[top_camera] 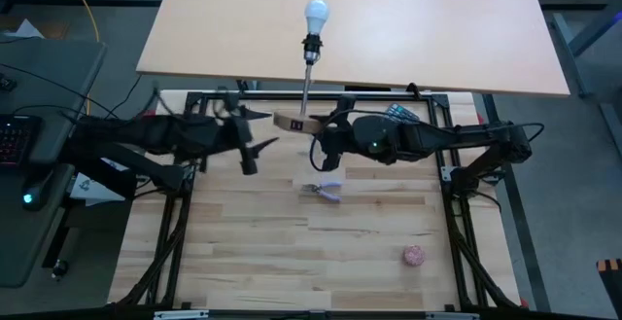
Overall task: Screw lightbulb
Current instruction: Remove the light bulb from the lamp socket
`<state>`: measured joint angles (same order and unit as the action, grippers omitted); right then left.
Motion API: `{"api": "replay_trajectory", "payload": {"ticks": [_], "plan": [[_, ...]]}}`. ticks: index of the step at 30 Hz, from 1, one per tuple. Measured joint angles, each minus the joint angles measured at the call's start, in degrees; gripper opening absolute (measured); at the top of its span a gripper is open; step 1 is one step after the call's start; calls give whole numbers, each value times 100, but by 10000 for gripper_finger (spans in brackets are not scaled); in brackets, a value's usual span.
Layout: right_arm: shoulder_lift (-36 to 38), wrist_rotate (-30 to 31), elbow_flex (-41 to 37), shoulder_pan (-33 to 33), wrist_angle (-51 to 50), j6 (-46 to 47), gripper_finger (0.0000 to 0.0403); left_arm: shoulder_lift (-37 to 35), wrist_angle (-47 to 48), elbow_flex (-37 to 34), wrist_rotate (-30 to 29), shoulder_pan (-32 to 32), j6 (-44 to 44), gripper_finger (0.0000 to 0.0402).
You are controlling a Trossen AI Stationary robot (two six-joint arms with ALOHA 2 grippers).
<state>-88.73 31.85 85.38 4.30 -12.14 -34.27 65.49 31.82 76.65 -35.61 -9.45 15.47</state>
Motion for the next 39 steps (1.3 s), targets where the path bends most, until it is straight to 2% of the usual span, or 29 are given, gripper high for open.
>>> {"api": "replay_trajectory", "payload": {"ticks": [2, 5, 7, 9, 11, 13, 17, 20, 22, 32, 39], "plan": [[0, 48, 0, -88, 0, -194, 123, -220, 273, 36, -12, 0, -755, 252], [0, 48, 0, -238, 5, -359, 123, -680, 584, -182, -14, 25, -2849, 251], [2, -3, 0, -323, 20, -461, 123, -1090, 565, -689, -101, 9, -4153, 250], [0, -79, 0, -392, 21, -532, 123, -1509, 200, -1455, -446, -132, -5551, 249], [-11, -132, 0, -436, 18, -668, 123, -1869, -721, -2386, -940, -296, -7016, 249], [-22, -196, 0, -442, 9, -894, 123, -2080, -2236, -3376, -1403, -414, -8277, 250], [-165, -319, 0, -428, -50, -1163, 123, -1891, -5900, -4975, -1945, -416, -9585, 250], [-296, -276, 0, -413, -56, -1229, 123, -1450, -8065, -5553, -2369, -411, -10108, 250], [-380, -230, 0, -416, 40, -1262, 123, -1197, -8830, -5594, -2442, -409, -10058, 250], [-732, -85, 2, -372, 636, -2140, 123, -391, -8810, -4891, -2191, -386, -10325, 250], [-739, -55, 2, -265, 727, -2420, 123, -116, -8729, -4787, -2037, -325, -10528, 250]]}}
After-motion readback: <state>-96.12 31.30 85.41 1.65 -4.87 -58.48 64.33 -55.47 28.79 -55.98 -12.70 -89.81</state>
